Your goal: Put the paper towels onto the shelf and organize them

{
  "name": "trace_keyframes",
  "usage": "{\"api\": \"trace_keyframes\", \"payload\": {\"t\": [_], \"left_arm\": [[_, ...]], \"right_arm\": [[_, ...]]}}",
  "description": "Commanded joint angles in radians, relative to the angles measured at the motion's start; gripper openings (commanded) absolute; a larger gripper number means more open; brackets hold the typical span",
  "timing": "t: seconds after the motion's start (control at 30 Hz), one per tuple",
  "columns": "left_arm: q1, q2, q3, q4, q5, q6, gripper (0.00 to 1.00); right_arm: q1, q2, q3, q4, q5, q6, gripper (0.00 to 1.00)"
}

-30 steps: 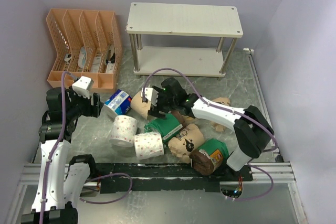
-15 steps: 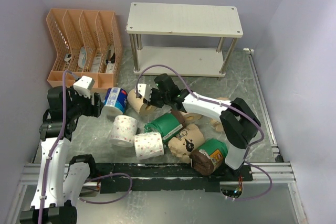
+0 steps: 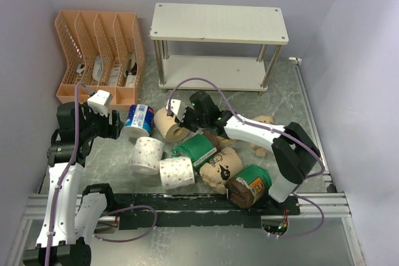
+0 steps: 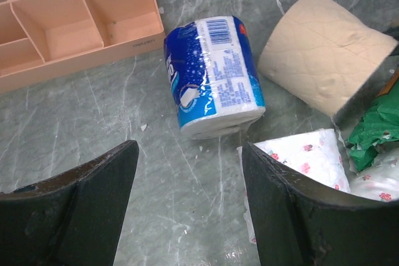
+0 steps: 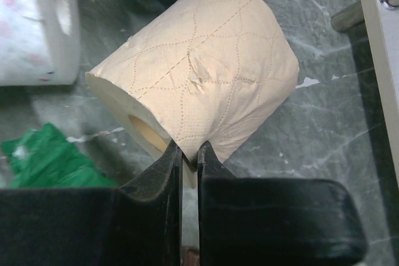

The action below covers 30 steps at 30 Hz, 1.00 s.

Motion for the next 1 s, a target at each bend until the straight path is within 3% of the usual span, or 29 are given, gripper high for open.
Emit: {"api": "trace_keyframes", "payload": {"t": [0.0, 0.1, 0.27, 0.4, 0.83, 0.97], "left_arm": [[-0.008, 0.0, 0.0, 0.012, 0.022, 0.007, 0.79], [-0.005, -0.002, -0.001, 0.012, 0.019, 0.007, 0.79], [-0.002, -0.007, -0.001, 0.012, 0.019, 0.007, 0.79], [-0.001, -0.014, -0.001, 0.012, 0.016, 0.007, 0.79], [-0.006, -0.015, -0.002, 0.012, 0.013, 0.007, 0.78], [-0.009, -0.013, -0.002, 0.012, 0.012, 0.007, 0.78]], "right_arm": [[0.001, -0.149, -0.057, 0.177, 0.013, 0.19, 0.0], [0.0, -0.215, -0.081, 0.273, 0.085, 0.344, 0.0], [-0.014, -0.241, -0.042, 0.286, 0.178, 0.594, 0.0], [-0.034, -0.3, -0.128, 0.442, 0.26, 0.805, 0.0], [-0.266, -0.494, -0.249, 0.477, 0.664, 1.396, 0.0], [-0.361, -0.51, -0.302, 0.493, 0.697, 1.555, 0.0]]}}
